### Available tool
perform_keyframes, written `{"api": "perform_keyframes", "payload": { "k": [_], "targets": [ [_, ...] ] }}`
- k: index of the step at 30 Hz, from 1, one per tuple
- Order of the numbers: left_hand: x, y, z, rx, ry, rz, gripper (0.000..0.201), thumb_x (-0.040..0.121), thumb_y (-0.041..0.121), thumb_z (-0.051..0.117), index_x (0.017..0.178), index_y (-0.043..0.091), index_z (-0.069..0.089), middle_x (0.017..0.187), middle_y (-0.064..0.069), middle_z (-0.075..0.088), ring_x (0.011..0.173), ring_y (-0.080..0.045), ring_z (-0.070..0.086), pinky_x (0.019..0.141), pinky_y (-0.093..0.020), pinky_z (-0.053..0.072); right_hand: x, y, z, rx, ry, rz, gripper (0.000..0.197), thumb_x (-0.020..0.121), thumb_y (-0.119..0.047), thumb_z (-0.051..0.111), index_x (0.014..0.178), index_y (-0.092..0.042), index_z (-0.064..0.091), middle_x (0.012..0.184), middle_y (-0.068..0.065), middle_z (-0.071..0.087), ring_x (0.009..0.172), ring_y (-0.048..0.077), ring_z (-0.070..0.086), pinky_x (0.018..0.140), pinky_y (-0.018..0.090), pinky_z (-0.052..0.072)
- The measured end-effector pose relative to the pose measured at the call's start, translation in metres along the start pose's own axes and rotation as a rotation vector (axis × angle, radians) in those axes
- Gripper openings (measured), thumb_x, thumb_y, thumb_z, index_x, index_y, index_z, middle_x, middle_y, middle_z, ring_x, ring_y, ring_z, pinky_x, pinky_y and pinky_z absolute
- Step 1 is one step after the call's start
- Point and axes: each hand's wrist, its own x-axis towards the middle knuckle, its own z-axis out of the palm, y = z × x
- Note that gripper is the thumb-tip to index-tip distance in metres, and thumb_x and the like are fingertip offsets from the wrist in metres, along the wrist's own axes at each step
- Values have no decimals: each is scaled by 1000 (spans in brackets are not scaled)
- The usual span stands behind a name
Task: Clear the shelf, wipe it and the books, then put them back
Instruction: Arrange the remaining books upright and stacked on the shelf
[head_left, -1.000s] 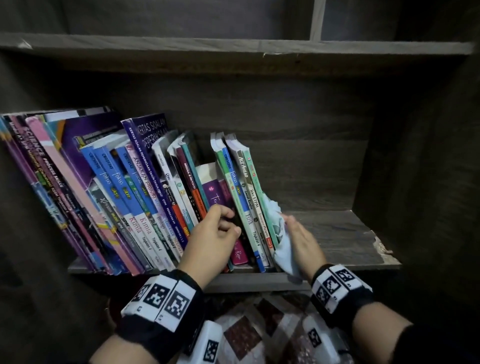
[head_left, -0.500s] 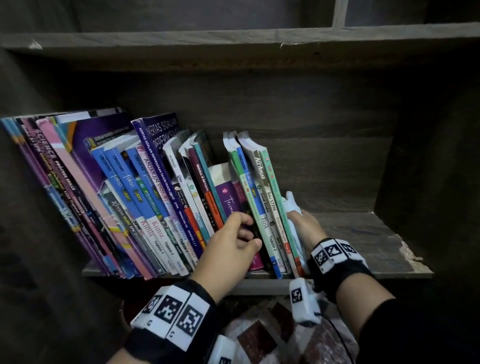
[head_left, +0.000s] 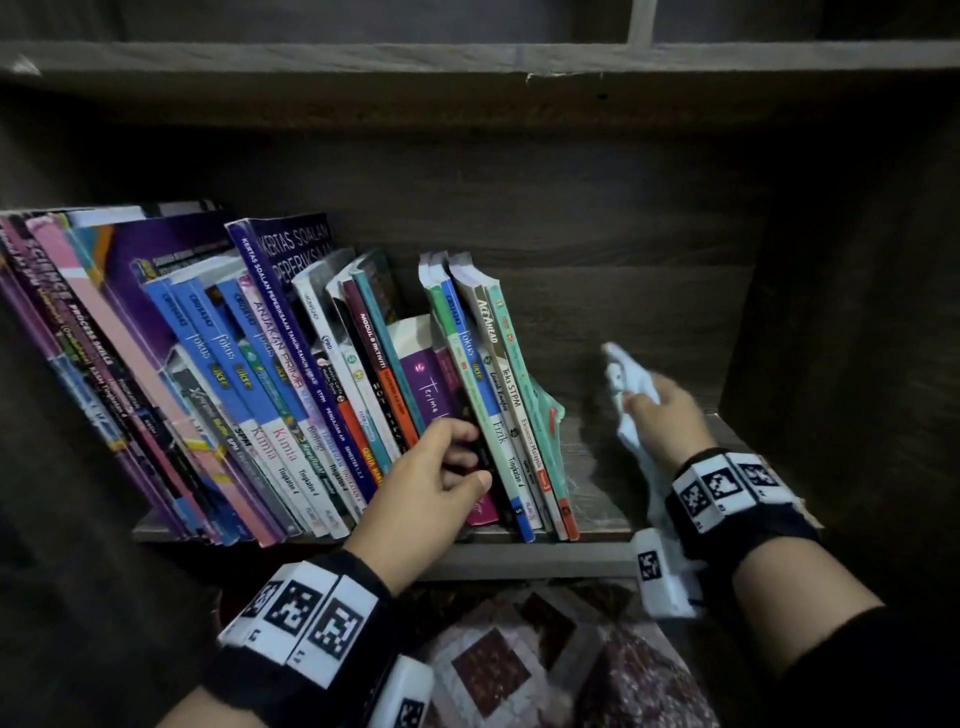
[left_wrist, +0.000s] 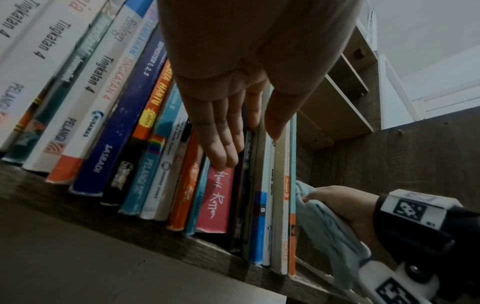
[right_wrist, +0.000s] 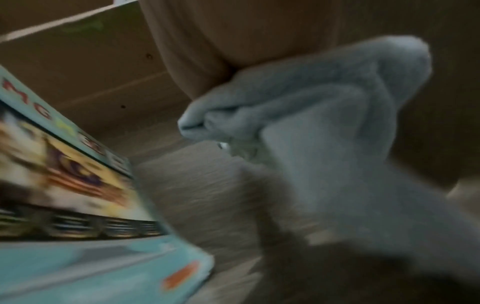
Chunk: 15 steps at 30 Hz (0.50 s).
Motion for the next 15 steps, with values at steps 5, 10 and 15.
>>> {"api": "perform_keyframes", "payload": {
  "k": [5,10,15],
  "targets": [
    [1,1,2,18,23,6,26,93,24,60,115,32,50,106,11,59,89,-2,59,74,-20,49,8,4,-41,-427,78,-24,52,97,-26,48,147,-22,33,140,17,46,124,36,46,103,42,37],
    [3,0,5,16,39,3,24,93,23,60,113,33,50,104,11,58,87,0,57,69,-16,44,1,14,-30,-735,-130,68,57,91,-56,48,139,-24,45,145,12,44,132,35,39,108,47,31],
    [1,-2,2,12,28,2,30,93,20,59,121,32,54,107,11,61,92,-1,58,68,-12,45,-25,-5,-3,-423,-236,-87,43,96,-40,52,133,-17,55,134,5,57,120,20,53,96,27,39]
  ]
}}
